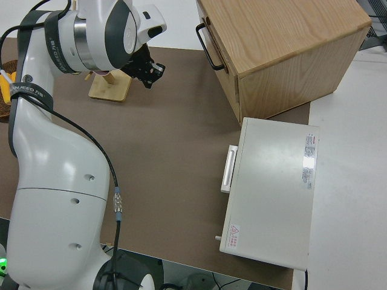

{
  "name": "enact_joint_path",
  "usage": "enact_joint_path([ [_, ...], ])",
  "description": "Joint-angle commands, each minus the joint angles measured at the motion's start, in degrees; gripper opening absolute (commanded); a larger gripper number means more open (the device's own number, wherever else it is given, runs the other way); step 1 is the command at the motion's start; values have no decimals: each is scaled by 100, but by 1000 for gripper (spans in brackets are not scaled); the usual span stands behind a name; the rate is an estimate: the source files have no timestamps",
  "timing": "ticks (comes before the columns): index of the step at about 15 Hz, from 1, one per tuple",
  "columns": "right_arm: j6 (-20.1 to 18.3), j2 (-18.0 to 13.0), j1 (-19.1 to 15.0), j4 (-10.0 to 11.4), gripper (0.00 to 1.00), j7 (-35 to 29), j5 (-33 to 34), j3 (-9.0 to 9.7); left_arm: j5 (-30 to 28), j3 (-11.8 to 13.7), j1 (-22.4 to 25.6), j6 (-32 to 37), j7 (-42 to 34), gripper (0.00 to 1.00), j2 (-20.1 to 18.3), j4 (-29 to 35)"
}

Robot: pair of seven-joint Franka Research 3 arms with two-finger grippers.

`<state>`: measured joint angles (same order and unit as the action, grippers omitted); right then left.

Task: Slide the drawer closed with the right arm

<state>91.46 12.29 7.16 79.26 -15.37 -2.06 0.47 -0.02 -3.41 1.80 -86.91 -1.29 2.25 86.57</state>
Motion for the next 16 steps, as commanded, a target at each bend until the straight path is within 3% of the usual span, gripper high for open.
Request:
enact_joint_path([
  [1, -14, -78, -13, 125, 693, 156, 259, 67, 98, -37, 22, 113, -56, 993, 65, -149],
  [2, -14, -78, -47, 125, 926, 174, 259, 59, 98, -37, 22, 113, -56, 993, 65, -140],
  [3, -14, -87, -109, 125, 985, 200, 259, 67, 98, -37, 22, 113, -56, 993, 65, -149],
  [11, -234, -87, -127, -121, 987, 543, 180, 76, 98, -37, 22, 113, -56, 993, 65, -140],
  [16, -251, -87, -136, -165, 987, 1282, 250, 59, 98, -37, 22, 113, -56, 993, 65, -149],
])
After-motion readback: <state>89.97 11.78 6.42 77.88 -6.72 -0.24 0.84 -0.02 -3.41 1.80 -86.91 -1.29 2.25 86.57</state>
